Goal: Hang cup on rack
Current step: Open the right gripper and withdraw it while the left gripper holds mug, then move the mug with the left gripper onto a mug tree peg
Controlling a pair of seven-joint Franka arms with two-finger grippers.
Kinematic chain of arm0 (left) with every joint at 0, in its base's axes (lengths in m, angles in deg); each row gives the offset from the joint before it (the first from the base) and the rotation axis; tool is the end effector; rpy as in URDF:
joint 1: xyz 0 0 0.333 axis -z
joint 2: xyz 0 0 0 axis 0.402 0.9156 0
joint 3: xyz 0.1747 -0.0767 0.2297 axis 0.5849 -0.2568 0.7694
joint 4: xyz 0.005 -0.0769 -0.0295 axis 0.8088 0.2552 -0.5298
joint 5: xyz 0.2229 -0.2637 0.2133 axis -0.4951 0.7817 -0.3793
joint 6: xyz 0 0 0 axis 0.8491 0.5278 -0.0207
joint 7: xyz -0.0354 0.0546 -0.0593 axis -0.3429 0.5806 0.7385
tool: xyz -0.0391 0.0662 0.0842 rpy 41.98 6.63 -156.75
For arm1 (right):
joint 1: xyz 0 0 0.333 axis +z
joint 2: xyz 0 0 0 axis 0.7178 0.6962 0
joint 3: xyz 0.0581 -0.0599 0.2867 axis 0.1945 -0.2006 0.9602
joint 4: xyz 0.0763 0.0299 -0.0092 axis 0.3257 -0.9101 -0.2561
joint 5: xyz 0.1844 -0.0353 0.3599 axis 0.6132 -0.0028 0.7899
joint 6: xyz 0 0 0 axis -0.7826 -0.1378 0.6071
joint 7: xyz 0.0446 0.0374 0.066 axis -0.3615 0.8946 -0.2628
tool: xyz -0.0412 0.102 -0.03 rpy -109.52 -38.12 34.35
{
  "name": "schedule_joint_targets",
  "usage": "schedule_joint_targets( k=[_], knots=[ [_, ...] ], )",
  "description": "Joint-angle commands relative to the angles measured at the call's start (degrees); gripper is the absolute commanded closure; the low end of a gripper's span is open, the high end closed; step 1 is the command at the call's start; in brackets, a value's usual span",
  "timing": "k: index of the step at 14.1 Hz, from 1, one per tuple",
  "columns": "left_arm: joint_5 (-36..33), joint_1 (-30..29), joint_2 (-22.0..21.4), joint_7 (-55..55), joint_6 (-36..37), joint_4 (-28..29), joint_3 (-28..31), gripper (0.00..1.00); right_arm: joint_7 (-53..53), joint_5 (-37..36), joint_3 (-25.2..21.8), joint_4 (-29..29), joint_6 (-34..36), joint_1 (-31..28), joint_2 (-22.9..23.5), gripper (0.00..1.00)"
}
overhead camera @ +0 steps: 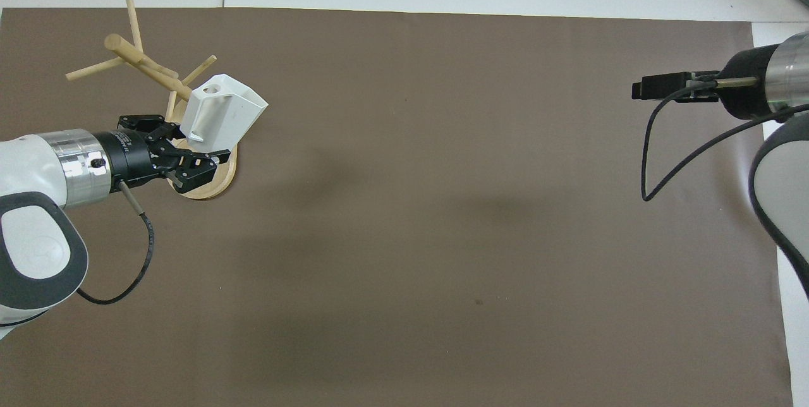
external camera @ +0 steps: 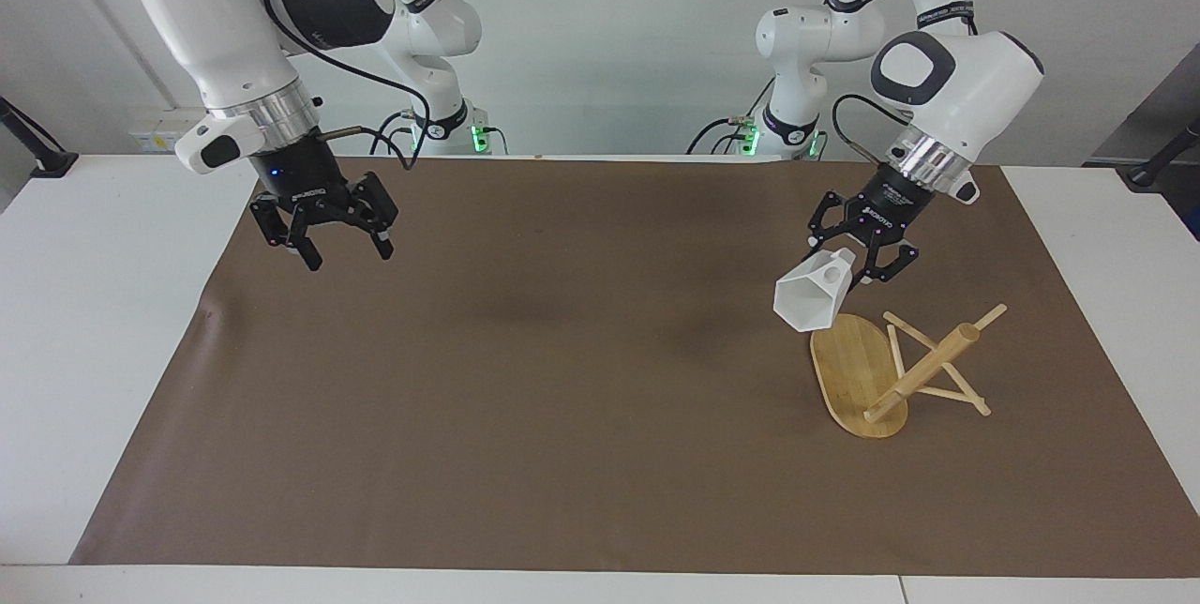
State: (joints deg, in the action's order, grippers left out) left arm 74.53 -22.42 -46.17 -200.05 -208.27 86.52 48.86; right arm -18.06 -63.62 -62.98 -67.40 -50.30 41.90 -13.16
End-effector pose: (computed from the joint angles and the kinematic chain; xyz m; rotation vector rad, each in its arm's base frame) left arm 0.5523 -0.0898 0.4452 0.8892 2.4157 -0.4705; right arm 0.6196 0.0049 0.5609 -2.9607 -0.0877 -0.4233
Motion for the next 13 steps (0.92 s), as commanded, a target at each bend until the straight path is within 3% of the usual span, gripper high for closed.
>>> schedule_joint_targets(
  k=[1, 5, 9, 13],
  knots=[
    [-0.9, 0.2, 0.9, -1.7, -3.4, -0.2, 0.5, 1.0, -9.5, -6.2, -3.4, -0.5, 0.8, 0.5, -0.8, 0.0],
    [-0.9, 0.6, 3.1, -4.4, -9.6, -0.4, 0.5, 1.0, -12.3, -8.3, -5.0, 1.7, 6.6, 0.5, -0.3, 0.0],
    [-0.9, 0.5, 4.4, -5.7, -10.3, -1.0, 0.5, 1.0, -10.4, -7.2, -5.4, 5.7, 16.1, 0.5, 0.0, 0.0],
    [-0.8, 0.2, 5.1, -7.0, -10.9, -1.6, 0.5, 1.0, 2.8, -7.8, -4.9, 8.2, 21.9, 1.0, 0.1, 0.0]
  ],
)
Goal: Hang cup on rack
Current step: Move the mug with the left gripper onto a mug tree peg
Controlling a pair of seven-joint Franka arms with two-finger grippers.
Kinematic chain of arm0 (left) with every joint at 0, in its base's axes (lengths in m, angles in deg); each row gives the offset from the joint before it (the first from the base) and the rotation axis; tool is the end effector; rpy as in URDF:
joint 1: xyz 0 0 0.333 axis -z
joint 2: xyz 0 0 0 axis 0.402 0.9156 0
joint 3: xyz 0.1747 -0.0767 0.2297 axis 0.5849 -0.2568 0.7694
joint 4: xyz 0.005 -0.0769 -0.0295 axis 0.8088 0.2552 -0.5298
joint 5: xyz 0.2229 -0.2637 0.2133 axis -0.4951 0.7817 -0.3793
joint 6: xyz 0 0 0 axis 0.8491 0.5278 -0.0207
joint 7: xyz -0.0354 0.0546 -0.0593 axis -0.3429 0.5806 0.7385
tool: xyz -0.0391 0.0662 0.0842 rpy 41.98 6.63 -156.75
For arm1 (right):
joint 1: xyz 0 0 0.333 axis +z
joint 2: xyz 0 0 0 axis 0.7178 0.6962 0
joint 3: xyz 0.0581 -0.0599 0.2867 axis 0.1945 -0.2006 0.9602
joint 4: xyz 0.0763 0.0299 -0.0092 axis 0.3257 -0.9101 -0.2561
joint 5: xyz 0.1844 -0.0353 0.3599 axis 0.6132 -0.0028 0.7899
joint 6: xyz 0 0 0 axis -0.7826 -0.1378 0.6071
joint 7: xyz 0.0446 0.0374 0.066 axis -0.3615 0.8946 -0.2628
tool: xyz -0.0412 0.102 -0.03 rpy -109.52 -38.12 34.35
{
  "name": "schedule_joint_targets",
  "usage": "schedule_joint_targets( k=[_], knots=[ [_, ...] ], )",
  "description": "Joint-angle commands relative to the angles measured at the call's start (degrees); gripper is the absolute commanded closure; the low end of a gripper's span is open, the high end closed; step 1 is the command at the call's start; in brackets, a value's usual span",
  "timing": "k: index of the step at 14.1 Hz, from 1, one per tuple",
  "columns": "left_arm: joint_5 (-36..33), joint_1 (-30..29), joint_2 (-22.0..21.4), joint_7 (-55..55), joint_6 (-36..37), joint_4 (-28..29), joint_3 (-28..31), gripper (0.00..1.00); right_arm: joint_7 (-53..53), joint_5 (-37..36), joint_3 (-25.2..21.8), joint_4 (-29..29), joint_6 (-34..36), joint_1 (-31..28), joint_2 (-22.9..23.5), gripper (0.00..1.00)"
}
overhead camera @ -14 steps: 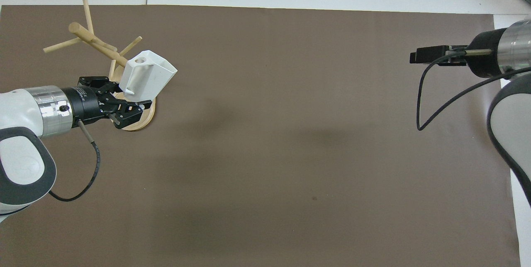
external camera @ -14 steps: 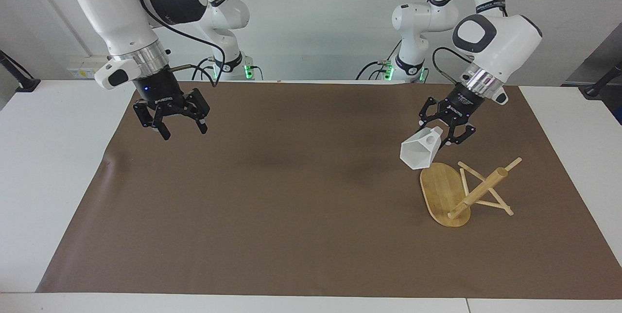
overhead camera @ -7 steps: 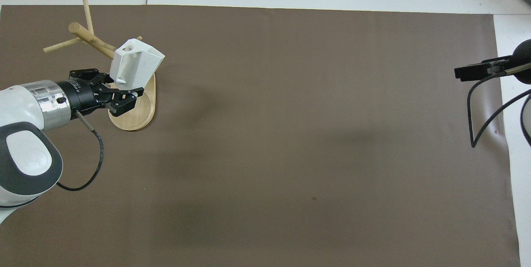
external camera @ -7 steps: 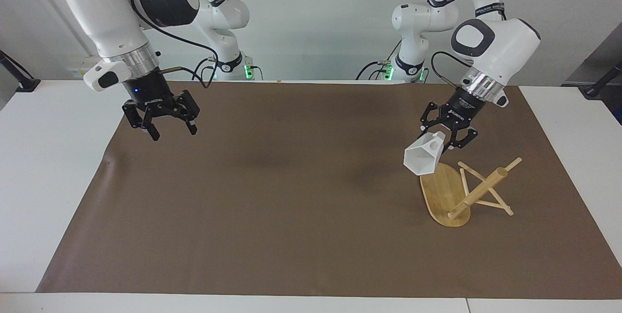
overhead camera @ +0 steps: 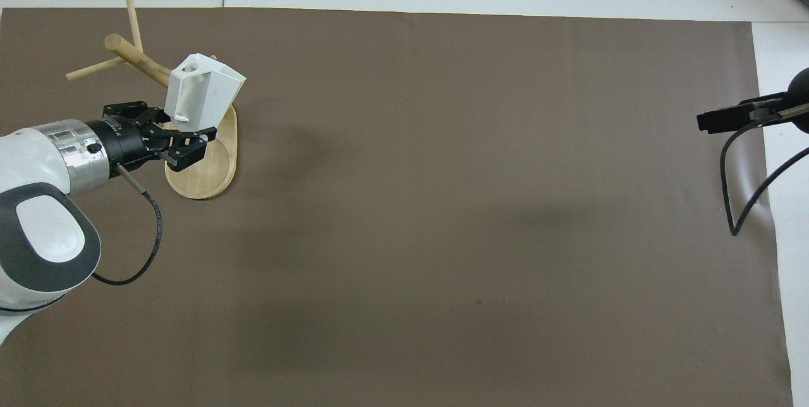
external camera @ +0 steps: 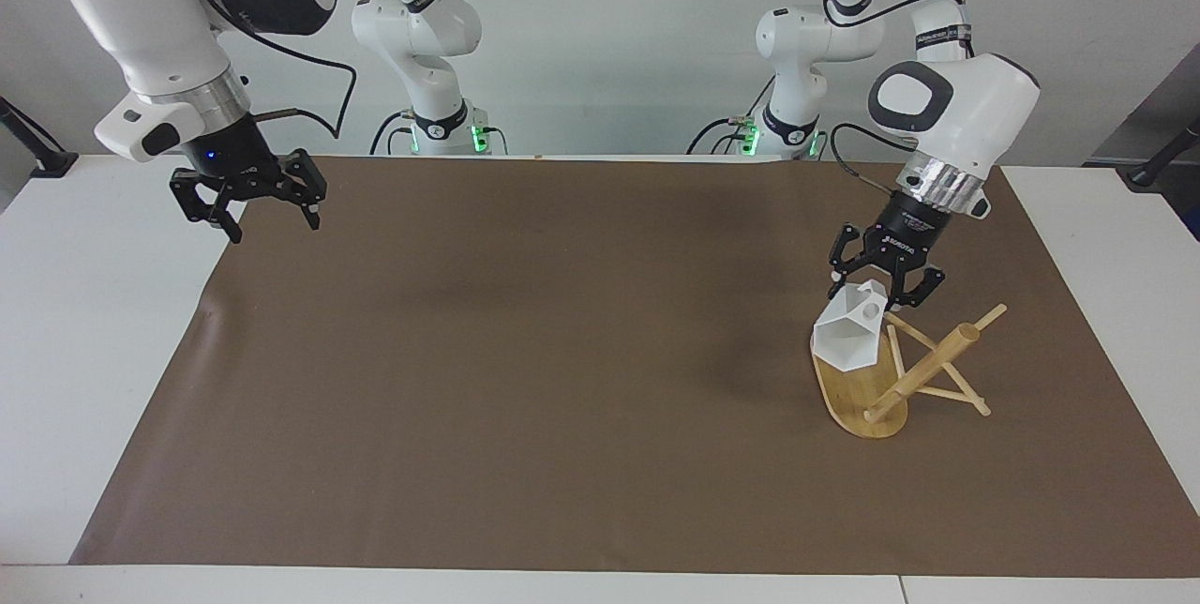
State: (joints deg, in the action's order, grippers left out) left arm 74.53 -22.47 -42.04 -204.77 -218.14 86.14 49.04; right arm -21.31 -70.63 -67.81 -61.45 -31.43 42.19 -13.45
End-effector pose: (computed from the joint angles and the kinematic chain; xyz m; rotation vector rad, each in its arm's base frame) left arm 0.5727 -0.0733 0.4244 0.6862 2.4336 -0.3831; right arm 0.5900 -0.0469 0.5813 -3.0971 -0.1300 -0.0918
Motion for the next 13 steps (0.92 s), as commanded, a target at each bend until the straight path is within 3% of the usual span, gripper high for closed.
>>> schedule_joint_targets(
  k=[1, 13],
  knots=[
    [-0.8, 0.1, 1.0, -2.7, -1.0, -1.3, 0.3, 1.0, 7.4, -1.1, -0.1, 2.7, 3.9, 0.7, 0.6, 0.0],
    [-0.2, -0.5, 2.9, -11.3, -2.9, -2.1, 0.8, 1.0, 12.6, -3.9, -1.8, 2.7, 5.4, 1.4, 0.5, 0.0]
  ],
)
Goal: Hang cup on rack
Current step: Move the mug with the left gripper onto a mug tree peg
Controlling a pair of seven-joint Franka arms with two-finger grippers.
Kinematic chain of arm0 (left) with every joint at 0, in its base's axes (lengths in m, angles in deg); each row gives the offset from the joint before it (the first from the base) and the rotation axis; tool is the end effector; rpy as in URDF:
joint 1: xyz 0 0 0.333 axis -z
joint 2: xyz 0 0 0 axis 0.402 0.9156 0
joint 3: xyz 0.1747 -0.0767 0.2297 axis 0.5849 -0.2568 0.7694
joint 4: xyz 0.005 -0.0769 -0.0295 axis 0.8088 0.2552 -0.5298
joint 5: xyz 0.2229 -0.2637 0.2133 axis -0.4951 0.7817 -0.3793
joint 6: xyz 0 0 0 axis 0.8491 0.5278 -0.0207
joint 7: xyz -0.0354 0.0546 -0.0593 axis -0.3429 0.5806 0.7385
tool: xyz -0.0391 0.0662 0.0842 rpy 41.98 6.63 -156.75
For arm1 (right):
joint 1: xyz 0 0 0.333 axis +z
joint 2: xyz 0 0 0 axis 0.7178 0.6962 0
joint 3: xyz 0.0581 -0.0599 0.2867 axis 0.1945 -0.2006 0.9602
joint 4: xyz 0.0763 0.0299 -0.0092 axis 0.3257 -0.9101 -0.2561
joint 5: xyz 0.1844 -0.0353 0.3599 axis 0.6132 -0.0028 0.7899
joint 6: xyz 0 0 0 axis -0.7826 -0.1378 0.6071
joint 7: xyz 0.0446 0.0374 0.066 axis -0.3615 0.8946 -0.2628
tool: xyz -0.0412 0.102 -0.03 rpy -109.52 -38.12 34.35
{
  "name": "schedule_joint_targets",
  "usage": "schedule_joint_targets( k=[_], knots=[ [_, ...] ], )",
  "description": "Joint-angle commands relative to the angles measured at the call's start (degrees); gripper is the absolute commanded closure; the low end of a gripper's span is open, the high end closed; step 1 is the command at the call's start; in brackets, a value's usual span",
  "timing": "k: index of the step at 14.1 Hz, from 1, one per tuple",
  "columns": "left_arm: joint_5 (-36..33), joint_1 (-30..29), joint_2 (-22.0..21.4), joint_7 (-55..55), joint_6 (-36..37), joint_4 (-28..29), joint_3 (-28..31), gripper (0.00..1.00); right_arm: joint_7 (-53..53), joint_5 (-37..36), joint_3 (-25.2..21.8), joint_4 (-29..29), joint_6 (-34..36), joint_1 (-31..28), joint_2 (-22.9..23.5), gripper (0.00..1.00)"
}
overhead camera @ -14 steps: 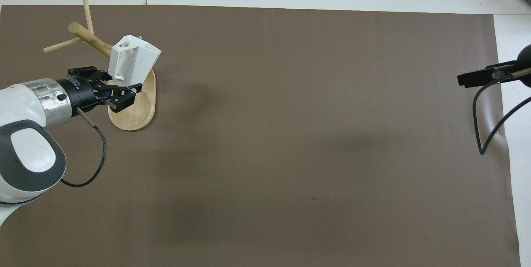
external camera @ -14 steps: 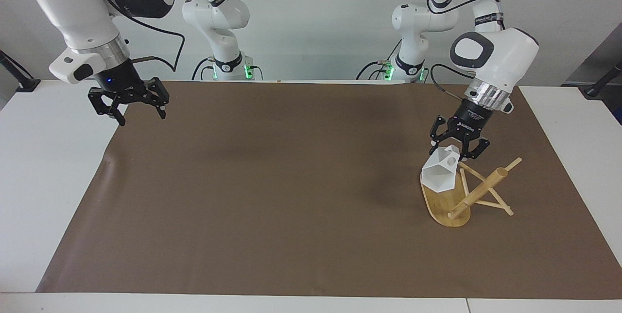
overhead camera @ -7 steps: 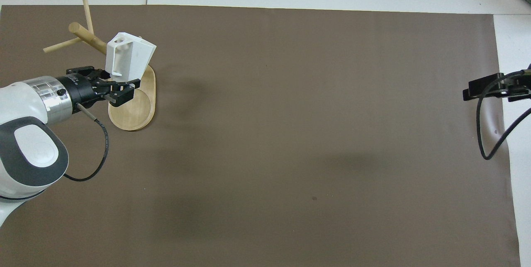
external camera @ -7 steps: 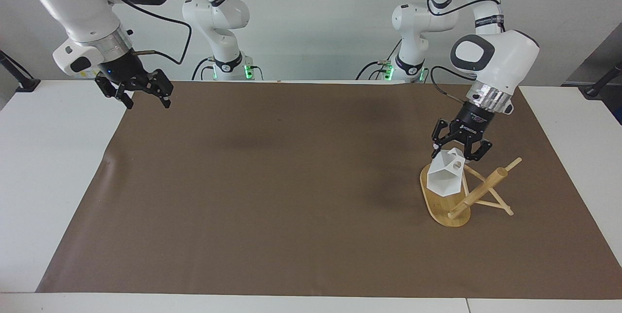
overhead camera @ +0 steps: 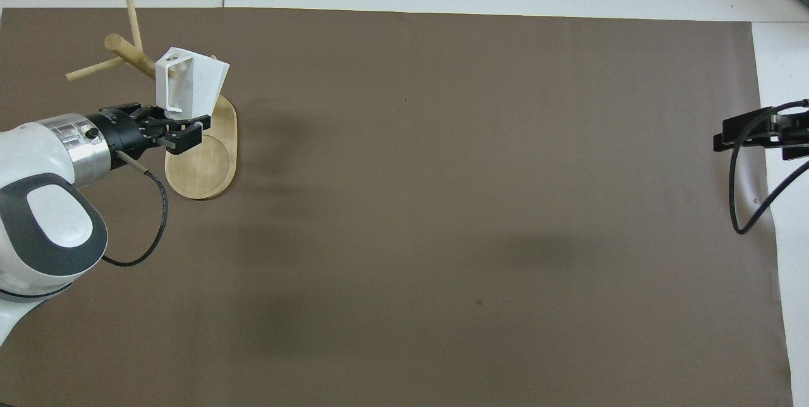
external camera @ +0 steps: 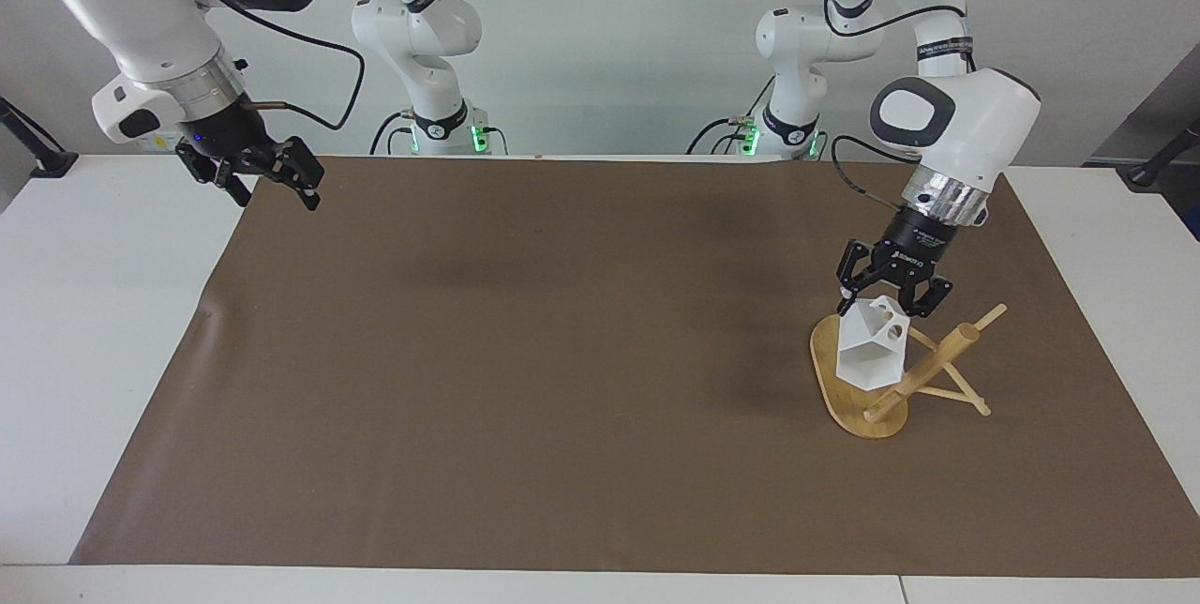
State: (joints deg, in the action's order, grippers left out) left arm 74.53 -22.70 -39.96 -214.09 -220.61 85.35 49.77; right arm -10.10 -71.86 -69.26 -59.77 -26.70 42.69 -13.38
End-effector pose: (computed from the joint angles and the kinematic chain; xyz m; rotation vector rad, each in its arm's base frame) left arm 0.5823 -0.0604 0.4147 0.4432 2.4942 -0.4159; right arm 0.5813 -0.0575 0.5874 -3.1102 0.1949 -0.0001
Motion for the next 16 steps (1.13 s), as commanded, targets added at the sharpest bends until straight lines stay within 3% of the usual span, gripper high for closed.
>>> schedule_joint_targets(
  k=[1, 6, 7, 8, 9, 13, 16],
  knots=[
    [-0.2, -1.1, 1.2, -3.0, -0.5, -1.8, 0.1, 1.0, 1.2, -2.6, -0.3, 1.0, 0.9, 0.8, 0.2, 0.0],
    [-0.3, -0.9, 1.4, -5.0, -2.0, -1.8, 0.1, 1.0, 1.3, -2.6, -0.3, 0.3, 3.7, 1.1, -0.1, 0.0],
    [-0.5, -0.4, 1.5, -4.7, -2.1, -1.8, 0.1, 0.95, 1.2, -2.7, -0.3, 0.3, 3.6, 1.1, -0.1, 0.0],
    [-0.6, -0.2, 1.5, -4.5, -2.6, -1.8, 0.1, 0.29, 1.2, -2.7, -0.3, 0.3, 3.4, 1.1, -0.1, 0.0],
    [-0.5, -0.3, 1.5, -5.0, -2.7, -1.8, 0.1, 0.0, 1.2, -2.7, -0.3, 0.3, 3.0, 1.1, -0.1, 0.0],
    [-1.4, -0.2, 1.4, -4.5, -0.9, -2.5, 0.2, 0.0, 1.2, -2.7, -0.1, 0.6, 2.0, 1.2, 0.0, 0.0],
    [-12.1, -0.9, 0.8, -4.3, 8.6, -5.3, 0.3, 0.0, 1.2, -2.5, 0.0, 0.5, 1.3, 1.1, 0.0, 0.0]
  ],
)
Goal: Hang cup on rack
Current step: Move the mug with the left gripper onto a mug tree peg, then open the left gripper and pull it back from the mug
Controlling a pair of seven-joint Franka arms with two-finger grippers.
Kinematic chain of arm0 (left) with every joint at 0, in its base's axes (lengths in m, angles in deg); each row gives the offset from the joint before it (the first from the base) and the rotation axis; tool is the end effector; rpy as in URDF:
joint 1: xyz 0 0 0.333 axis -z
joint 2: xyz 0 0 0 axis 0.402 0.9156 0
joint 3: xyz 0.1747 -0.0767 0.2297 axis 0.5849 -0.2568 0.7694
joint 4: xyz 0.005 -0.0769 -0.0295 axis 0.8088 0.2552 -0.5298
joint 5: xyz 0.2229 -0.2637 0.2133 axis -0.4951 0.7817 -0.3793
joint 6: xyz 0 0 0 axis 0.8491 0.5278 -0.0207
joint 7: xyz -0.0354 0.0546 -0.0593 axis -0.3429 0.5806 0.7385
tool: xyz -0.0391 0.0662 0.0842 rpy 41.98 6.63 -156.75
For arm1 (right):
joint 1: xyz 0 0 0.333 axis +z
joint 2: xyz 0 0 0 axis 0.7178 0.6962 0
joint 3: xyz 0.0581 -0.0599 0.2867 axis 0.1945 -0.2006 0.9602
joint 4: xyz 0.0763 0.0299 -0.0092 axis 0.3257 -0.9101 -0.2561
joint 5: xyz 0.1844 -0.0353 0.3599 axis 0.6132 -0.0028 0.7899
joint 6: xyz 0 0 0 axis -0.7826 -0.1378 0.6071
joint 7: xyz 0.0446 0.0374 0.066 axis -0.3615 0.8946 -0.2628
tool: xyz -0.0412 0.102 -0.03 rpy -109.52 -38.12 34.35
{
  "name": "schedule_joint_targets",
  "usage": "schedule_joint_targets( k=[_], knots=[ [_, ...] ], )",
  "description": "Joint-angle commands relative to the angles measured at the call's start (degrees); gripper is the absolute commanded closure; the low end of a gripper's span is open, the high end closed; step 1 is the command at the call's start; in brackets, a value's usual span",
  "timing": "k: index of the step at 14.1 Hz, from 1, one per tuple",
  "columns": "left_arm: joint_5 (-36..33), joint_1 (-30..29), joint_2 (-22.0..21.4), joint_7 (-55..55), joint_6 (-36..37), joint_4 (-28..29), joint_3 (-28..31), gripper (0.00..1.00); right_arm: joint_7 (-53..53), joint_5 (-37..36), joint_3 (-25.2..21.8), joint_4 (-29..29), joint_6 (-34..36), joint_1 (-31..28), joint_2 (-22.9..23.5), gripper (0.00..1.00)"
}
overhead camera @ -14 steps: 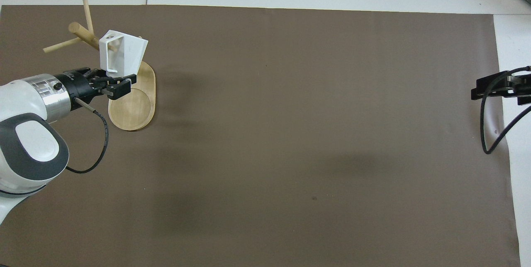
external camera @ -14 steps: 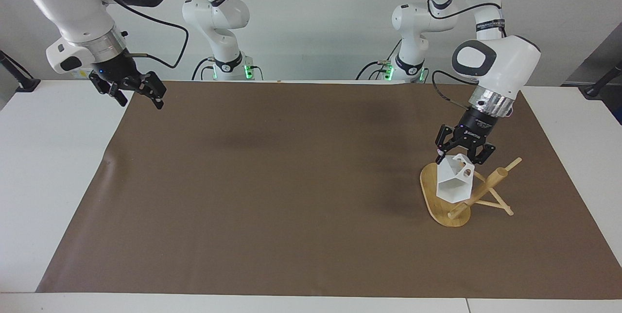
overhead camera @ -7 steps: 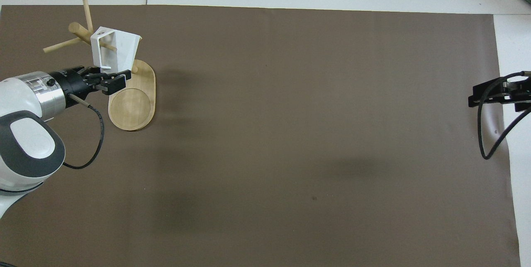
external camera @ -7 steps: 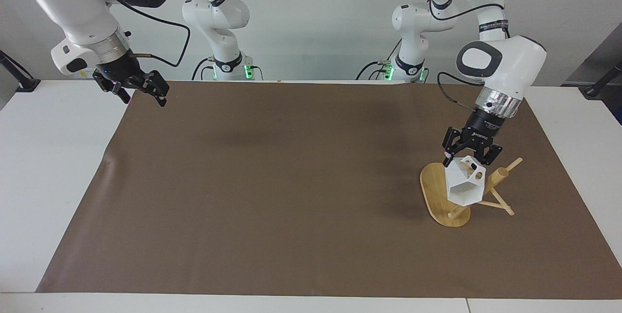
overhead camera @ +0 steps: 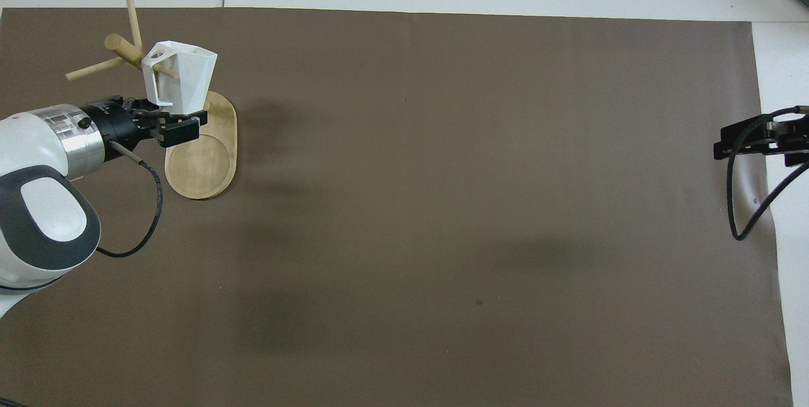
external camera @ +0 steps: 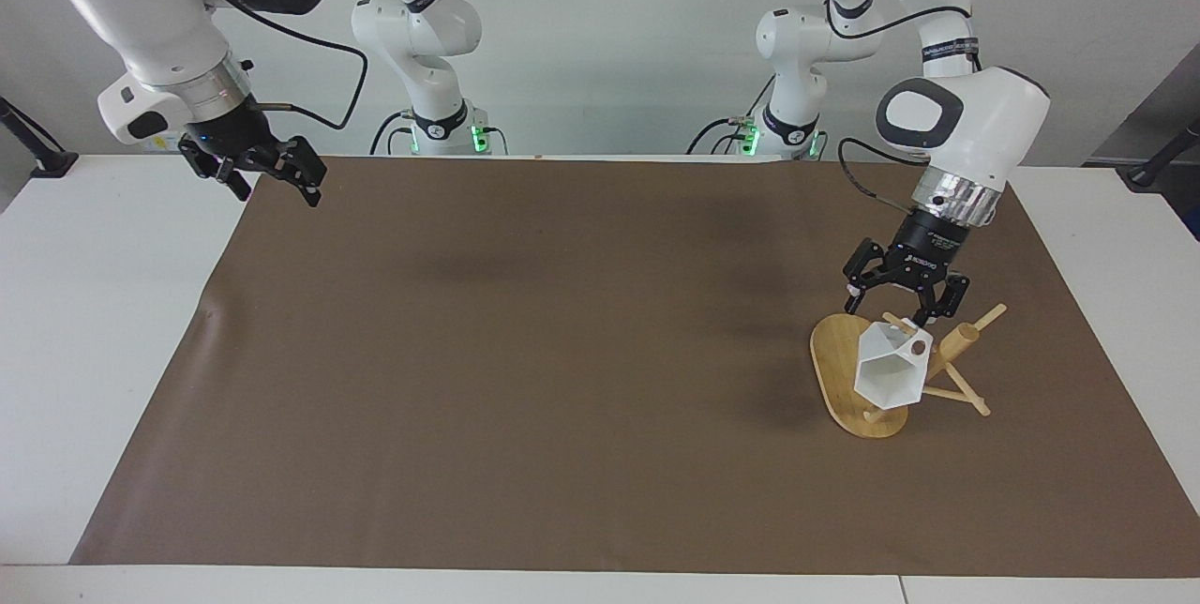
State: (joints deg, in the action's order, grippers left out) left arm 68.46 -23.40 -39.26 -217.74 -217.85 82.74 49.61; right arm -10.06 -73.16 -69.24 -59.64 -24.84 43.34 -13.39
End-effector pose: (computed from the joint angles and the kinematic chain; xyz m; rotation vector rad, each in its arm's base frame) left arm 0.5912 -0.0615 0.4266 0.4853 2.5231 -0.3782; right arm 0.5780 -0.0529 0.5857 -3.1324 0.1782 0.0485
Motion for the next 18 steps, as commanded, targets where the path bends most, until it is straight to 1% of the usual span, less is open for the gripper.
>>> schedule_joint_targets(
  k=[1, 3, 5, 7, 11, 15, 16, 18],
  knots=[
    [-9.8, -0.2, -0.4, -0.4, 8.6, -3.3, 0.4, 0.0, 1.1, -1.0, -0.1, 0.4, -0.6, 0.3, 0.0, 0.0],
    [-16.4, -0.3, -1.8, 0.5, 14.0, -5.3, 0.4, 0.0, 1.6, -0.6, -0.3, 0.4, -0.6, 0.3, 0.0, 0.0],
    [-18.5, -0.5, -2.5, 3.8, 17.6, -6.8, 0.5, 0.0, 1.6, -0.5, -0.3, 0.4, -0.6, 0.3, 0.0, 0.0],
    [-19.3, -1.2, -3.5, 11.3, 21.9, -8.2, 0.5, 0.0, 1.6, -0.5, -0.3, 0.5, -0.6, 0.3, 0.0, 0.0],
    [-21.1, -4.3, -3.7, 26.1, 29.1, -12.7, 0.5, 0.0, 1.1, -0.5, -0.1, -0.1, -0.4, 0.5, 0.2, 0.0],
    [-22.3, -5.2, -3.3, 39.8, 31.3, -16.4, 0.5, 0.0, 1.1, -0.5, -0.2, -0.2, -0.4, 0.4, 0.3, 0.0],
    [-24.2, -5.4, -3.1, 44.2, 32.7, -17.5, 0.4, 0.0, 1.1, -0.5, -0.2, -0.2, -0.4, 0.4, 0.3, 0.0],
    [-27.1, -5.2, -3.0, 57.1, 33.4, -18.2, 0.4, 0.0, 1.1, -0.5, -0.2, -0.3, -0.4, 0.4, 0.3, 0.0]
  ],
)
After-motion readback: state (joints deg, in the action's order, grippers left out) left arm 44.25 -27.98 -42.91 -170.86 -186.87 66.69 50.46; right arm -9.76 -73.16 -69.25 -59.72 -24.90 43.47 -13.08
